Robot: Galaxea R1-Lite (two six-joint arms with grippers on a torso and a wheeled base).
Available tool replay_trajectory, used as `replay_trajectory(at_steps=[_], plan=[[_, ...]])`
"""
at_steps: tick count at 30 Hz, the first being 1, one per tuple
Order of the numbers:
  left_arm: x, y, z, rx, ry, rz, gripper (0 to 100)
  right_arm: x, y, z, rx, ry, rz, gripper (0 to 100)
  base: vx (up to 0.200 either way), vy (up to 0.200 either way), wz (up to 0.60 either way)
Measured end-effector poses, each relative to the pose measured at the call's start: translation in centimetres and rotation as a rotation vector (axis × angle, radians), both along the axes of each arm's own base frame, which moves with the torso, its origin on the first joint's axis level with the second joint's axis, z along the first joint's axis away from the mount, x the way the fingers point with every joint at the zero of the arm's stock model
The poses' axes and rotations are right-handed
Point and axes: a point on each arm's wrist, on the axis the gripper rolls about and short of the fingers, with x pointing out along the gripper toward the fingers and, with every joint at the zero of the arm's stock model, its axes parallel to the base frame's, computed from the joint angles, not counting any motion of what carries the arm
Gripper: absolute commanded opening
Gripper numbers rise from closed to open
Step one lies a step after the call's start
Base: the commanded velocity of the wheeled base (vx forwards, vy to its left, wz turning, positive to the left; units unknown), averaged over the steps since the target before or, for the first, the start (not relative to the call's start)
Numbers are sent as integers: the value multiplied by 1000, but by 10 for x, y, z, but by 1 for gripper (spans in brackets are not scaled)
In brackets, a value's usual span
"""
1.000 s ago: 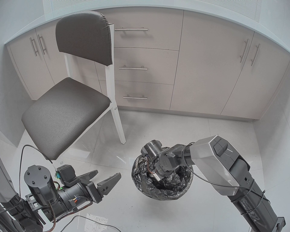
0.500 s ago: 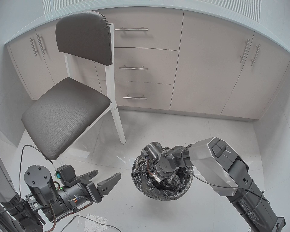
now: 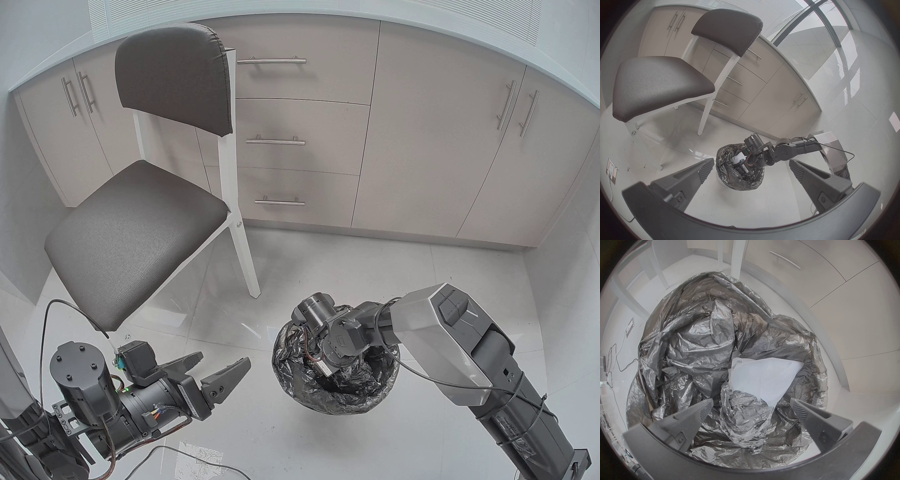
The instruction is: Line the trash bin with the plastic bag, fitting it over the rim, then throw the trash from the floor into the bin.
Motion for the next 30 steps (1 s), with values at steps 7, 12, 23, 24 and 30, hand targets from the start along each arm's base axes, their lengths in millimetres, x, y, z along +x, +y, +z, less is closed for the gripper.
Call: replay_trajectory(at_steps=[7,12,23,24,30], plan=[[0,0,0,1,0,0,100,0,0,4,5,-7,0,100,0,0,0],[0,0,0,0,-1,0,100,0,1,12,11,-14,0,100,0,0,0],[0,0,1,-1,-3,0,100,1,1,39,60,-56,-29,100,0,0,0],[0,0,0,-1,-2,1,100,1,1,41,63,-59,-29,100,0,0,0],[0,0,1,0,-3,1,100,1,1,47,71,-69,-28,0,0,0,0]])
